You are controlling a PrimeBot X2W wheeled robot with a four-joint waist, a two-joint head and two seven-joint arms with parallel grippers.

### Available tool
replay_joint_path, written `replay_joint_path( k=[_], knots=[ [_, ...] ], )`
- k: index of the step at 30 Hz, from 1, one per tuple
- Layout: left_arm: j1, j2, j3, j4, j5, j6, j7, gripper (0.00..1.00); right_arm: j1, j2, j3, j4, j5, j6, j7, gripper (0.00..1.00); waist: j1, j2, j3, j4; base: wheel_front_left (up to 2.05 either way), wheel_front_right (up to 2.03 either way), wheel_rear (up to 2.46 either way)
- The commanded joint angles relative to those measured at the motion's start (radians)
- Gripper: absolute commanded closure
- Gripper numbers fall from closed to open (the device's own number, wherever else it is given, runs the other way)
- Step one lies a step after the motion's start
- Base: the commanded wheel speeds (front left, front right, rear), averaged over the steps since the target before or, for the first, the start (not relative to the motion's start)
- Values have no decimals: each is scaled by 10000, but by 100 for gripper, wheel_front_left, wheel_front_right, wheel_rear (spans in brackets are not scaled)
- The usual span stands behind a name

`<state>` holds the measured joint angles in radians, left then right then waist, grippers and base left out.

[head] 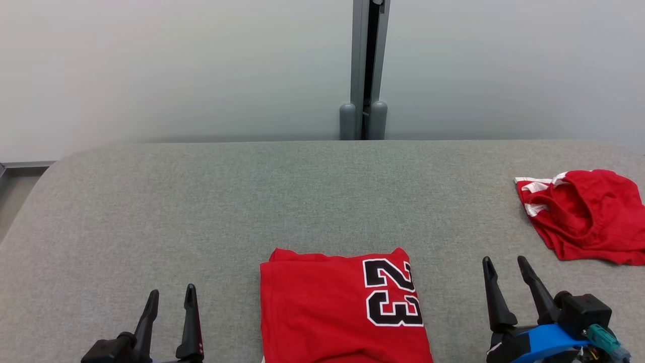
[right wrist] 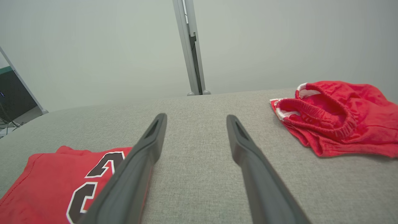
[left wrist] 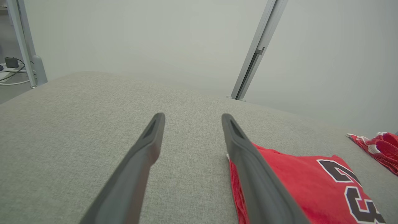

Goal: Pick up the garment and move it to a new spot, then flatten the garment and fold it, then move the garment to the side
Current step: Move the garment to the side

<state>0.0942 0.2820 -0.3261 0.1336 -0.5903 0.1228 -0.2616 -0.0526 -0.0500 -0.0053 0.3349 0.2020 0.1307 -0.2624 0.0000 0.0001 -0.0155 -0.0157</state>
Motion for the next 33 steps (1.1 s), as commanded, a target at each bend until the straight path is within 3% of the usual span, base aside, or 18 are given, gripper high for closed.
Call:
replay_joint_path(
  k=[1,15,26,33],
  knots=[
    [9,10,60,29,42,-39,-41,0,126,-12,19,-35,-27,1,-30,0,0,-1,1,12,0,0,0],
    [-176,104,40,55,106,-23,-42,0,-472,-10,473,-107,-479,1,607,0,0,-1,150,51,0,0,0],
    [-462,24,5,34,179,59,-33,0,-1507,-19,1294,430,-443,1,4676,0,0,-1,567,495,0,0,0],
    [-597,-75,80,138,203,16,-38,0,-1668,-13,1299,1455,-430,1,5730,0,0,-1,806,993,0,0,0]
  ],
)
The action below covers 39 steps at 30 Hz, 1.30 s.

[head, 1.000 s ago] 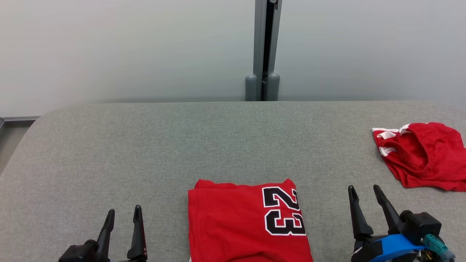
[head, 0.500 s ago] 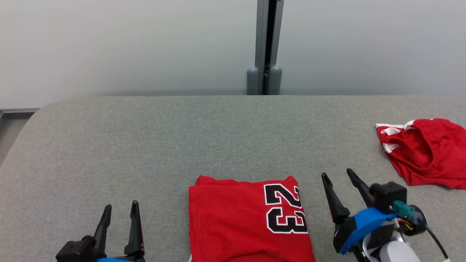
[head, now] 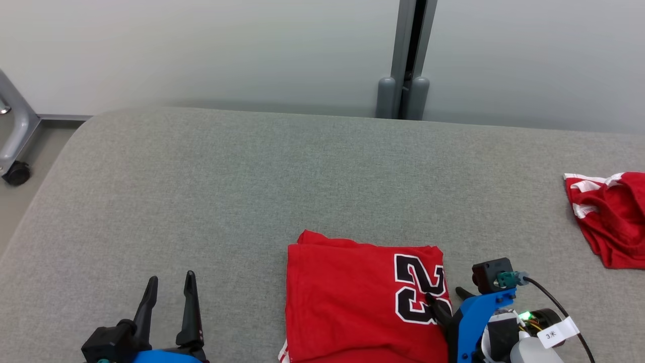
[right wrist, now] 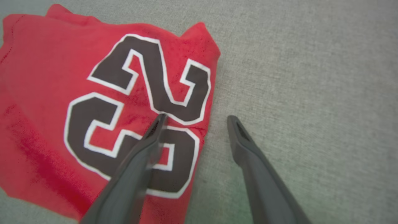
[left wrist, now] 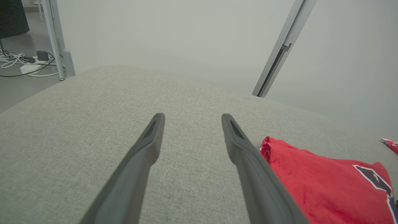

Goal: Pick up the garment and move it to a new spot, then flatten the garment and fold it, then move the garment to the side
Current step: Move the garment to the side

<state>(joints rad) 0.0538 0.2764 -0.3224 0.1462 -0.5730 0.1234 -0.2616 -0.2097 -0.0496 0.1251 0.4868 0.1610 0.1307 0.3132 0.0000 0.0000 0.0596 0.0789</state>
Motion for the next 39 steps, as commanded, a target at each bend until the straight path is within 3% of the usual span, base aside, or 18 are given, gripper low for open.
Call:
replay_joint_path(
  k=[1,4,5,6,7,8,9,18,29,34,39],
  knots=[
    [-205,-27,51,23,41,-4,-39,0,-125,-19,24,84,25,1,8,0,0,0,87,105,0,0,0],
    [-245,-61,83,33,87,-30,-40,0,-206,-19,169,459,-23,1,-14,0,0,0,167,207,0,0,0],
    [-238,-67,96,28,103,-42,-41,0,-227,-17,231,562,14,1,-43,13,0,0,189,221,0,0,0],
    [-233,-81,108,21,119,-49,-41,0,-252,-16,327,662,74,1,-43,55,0,0,215,229,0,0,0],
    [-232,-96,124,8,116,-56,-41,0,-278,-5,424,754,104,2,-65,73,0,0,242,224,0,0,0],
    [-229,-111,153,-11,112,-67,-42,0,-333,0,505,812,139,2,-104,97,0,0,274,205,0,0,0],
    [-240,-123,160,-27,116,-94,-42,0,-403,-3,531,846,180,1,-188,100,0,0,304,177,0,0,0],
    [-452,-200,211,-253,295,-201,-42,0,-1387,-36,-390,703,-95,-1,-1590,100,0,0,711,-966,0,0,0],
    [-1132,58,50,-561,686,-366,140,0,-1229,-17,-3154,-378,-1034,-1,-2484,100,0,0,1801,-3769,0,0,0],
    [-1421,254,-8,-667,813,-384,366,0,-1285,-19,-3028,-536,-704,-1,-2634,100,0,0,2152,-4531,0,0,0],
    [-1553,334,-135,-747,898,-349,538,0,-1800,-17,-2584,-547,-707,1,-2645,100,0,0,2282,-4759,0,0,0]
  ],
)
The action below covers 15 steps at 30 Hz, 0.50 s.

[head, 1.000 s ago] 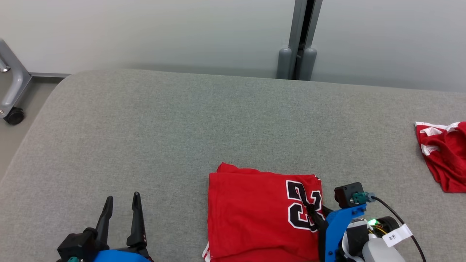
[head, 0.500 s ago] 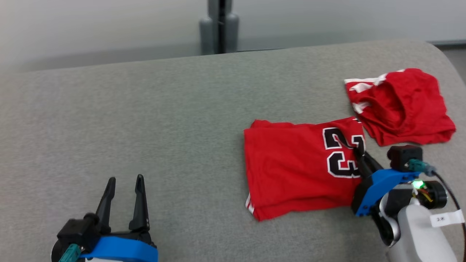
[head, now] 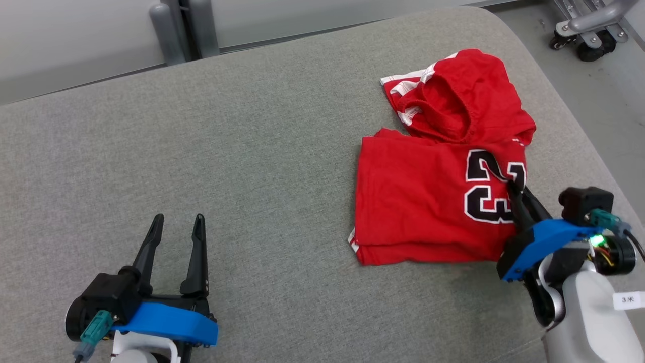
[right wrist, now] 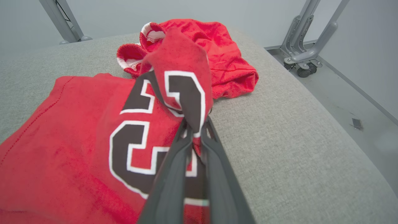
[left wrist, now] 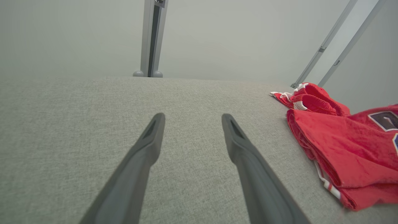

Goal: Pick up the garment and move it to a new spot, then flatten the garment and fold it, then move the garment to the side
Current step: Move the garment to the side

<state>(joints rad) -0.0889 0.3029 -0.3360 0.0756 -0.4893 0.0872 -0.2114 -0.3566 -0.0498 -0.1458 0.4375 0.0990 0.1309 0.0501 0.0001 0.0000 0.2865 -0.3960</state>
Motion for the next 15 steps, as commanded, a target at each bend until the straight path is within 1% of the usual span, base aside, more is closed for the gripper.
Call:
replay_joint_path(
  k=[1,5,7,11,13,15],
  knots=[
    [-143,83,-18,-55,63,20,43,0,-494,-17,221,-74,-140,-3,25,100,-1,0,23,-9,0,0,0],
    [-157,138,-75,-87,73,36,107,0,-1316,-16,592,-140,-392,-3,307,100,-1,0,50,136,0,0,0],
    [-125,147,-80,-89,63,58,109,0,-1807,-124,815,-80,-442,-3,552,100,-1,0,50,262,0,0,0],
    [-131,164,-113,-107,55,68,124,0,-2857,-638,1185,191,-432,-3,1112,100,-1,0,102,562,0,0,0],
    [-155,174,-146,-131,72,61,137,0,-3308,-878,1196,389,-307,-3,1349,100,-1,0,147,737,0,0,0],
    [-184,188,-175,-168,103,72,165,0,-3676,-1264,1143,593,-326,-3,1511,100,-1,0,215,920,0,0,0]
  ],
)
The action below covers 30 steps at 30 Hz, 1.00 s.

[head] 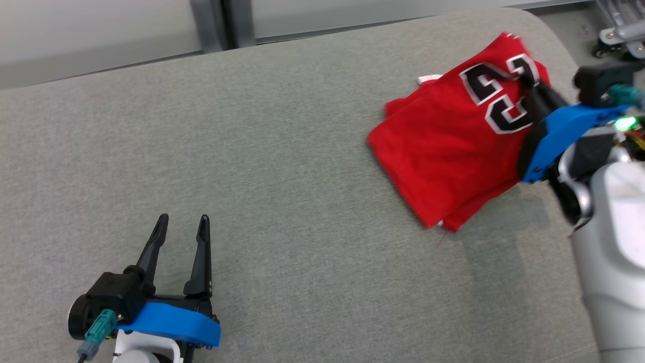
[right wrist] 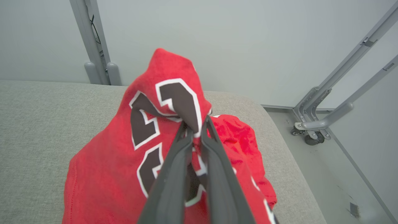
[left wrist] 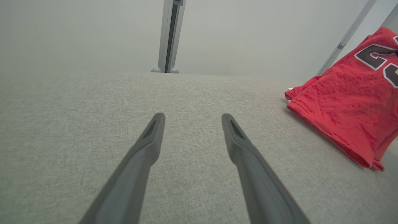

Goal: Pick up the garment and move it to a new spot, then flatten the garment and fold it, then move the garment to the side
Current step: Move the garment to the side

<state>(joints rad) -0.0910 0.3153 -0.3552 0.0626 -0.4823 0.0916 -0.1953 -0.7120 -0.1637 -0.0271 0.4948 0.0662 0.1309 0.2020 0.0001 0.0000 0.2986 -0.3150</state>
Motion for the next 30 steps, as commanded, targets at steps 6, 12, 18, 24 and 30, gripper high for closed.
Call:
replay_joint_path(
  k=[6,12,18,24,30],
  knots=[
    [-161,115,-69,-159,83,77,89,0,-650,-927,-824,630,-50,-3,198,100,-1,0,304,588,0,0,0],
    [-199,149,-172,-225,133,75,147,0,-658,-1284,-2257,1198,-389,-3,-173,74,-1,0,447,932,0,0,0],
    [-159,144,-237,-234,124,127,153,0,-482,-1153,-3245,1600,-1277,-3,-720,0,-1,0,410,1057,0,0,0],
    [-38,96,-255,-204,58,220,139,0,-371,-674,-2947,1825,-1580,-3,-1391,0,-1,0,145,1046,0,0,0],
    [34,24,-172,-157,-81,289,-17,0,-163,-192,-1811,1749,-1376,-3,-2098,0,-1,0,-301,1102,0,0,0]
  ],
)
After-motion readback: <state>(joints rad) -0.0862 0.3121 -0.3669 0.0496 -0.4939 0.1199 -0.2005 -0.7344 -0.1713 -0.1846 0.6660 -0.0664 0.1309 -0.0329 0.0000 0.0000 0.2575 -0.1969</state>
